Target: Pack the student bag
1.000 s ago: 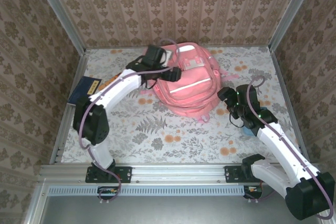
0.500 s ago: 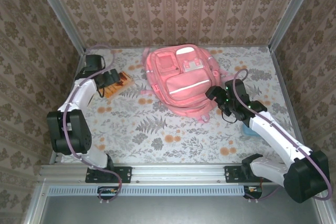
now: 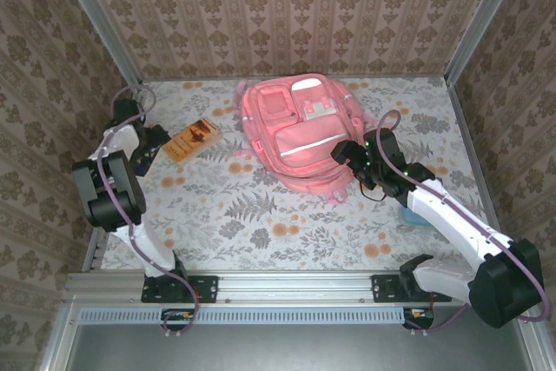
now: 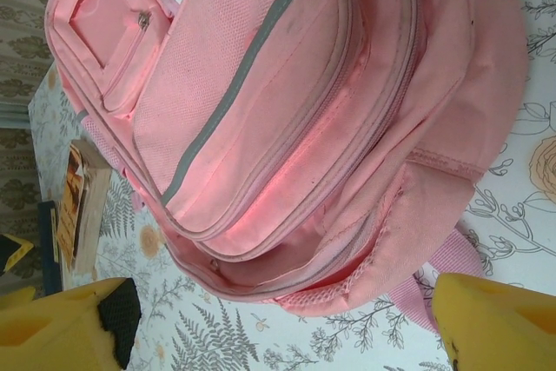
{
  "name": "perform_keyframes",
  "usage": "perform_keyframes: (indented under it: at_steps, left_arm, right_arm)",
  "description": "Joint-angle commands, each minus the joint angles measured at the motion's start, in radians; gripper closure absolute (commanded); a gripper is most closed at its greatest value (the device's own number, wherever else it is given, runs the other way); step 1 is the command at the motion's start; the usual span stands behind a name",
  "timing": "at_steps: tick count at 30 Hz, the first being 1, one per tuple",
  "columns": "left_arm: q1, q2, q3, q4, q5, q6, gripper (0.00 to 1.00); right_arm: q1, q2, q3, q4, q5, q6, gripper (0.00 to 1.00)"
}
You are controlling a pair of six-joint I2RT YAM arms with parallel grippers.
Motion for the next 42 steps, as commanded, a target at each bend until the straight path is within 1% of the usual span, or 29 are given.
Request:
perform_keyframes:
  at_steps: [1,6,9,13,17,20,23,28,31,36,39,42]
  left_arm:
    - [0.032,0.041,0.045,-0.013,0.06,-0.02,0.1]
    - [0.066,0.115,0.072,-0.022,0.109,-0.025,0.19]
    - [0.067,0.141,0.07,-0.042,0.122,-0.041,0.21]
    - [0.067,0.134,0.056,-0.105,0.139,-0.106,0.23]
    - [0.06,0.061,-0.054,-0.056,0.199,-0.172,0.22]
    - [0.048,-0.004,-0.134,-0.046,0.218,-0.217,0.21]
    - [0.017,-0.087,-0.227,-0.037,0.223,-0.256,0.2]
    - [-0.046,-0.207,-0.37,-0.027,0.231,-0.276,0.19]
    - [-0.114,-0.256,-0.434,-0.036,0.231,-0.286,0.19]
    - [-0.286,-0.331,-0.529,-0.033,0.244,-0.357,0.19]
    - [-0.391,-0.362,-0.548,-0.04,0.221,-0.401,0.19]
    - [-0.493,-0.37,-0.533,-0.066,0.19,-0.434,0.19]
  right_arm:
    - [0.008,0.017,0.032,-0.007,-0.006,-0.009,0.11]
    - [0.013,0.025,0.043,-0.014,-0.009,-0.005,0.12]
    - [0.013,0.025,0.04,-0.016,-0.009,0.0,0.12]
    - [0.016,0.024,0.038,-0.016,-0.012,0.004,0.13]
    - [0.017,0.021,0.041,-0.017,-0.012,0.002,0.13]
    - [0.017,0.02,0.043,-0.018,-0.013,0.002,0.13]
    - [0.019,0.021,0.041,-0.013,-0.013,0.003,0.13]
    - [0.02,0.022,0.034,-0.004,-0.017,0.006,0.13]
    - [0.023,0.021,0.027,0.001,-0.016,0.008,0.13]
    - [0.025,0.019,0.012,0.009,-0.015,0.014,0.13]
    - [0.026,0.019,0.008,0.013,-0.016,0.016,0.13]
    - [0.027,0.022,0.008,0.016,-0.02,0.011,0.13]
